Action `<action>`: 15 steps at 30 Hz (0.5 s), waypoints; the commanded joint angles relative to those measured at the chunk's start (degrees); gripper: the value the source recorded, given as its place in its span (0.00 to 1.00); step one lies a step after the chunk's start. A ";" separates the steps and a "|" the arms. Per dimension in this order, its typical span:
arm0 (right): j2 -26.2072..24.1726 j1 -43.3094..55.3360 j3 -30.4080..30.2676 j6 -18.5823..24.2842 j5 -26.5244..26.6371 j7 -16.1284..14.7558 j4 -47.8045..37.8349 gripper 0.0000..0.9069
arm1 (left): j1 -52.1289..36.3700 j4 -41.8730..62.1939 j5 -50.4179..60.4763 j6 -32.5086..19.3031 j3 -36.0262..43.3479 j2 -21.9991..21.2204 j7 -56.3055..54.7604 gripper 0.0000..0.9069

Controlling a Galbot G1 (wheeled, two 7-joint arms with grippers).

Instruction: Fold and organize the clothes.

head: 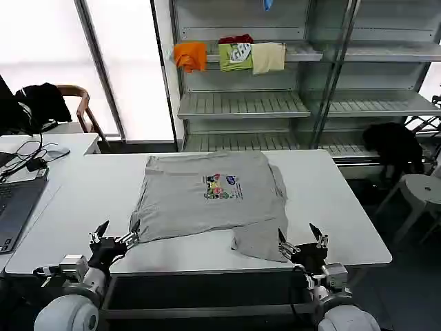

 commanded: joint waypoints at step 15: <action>2.03 -0.49 -1.92 -1.67 -1.71 -0.94 -5.80 0.99 | -1.54 10.36 6.19 0.73 3.27 0.00 0.12 0.69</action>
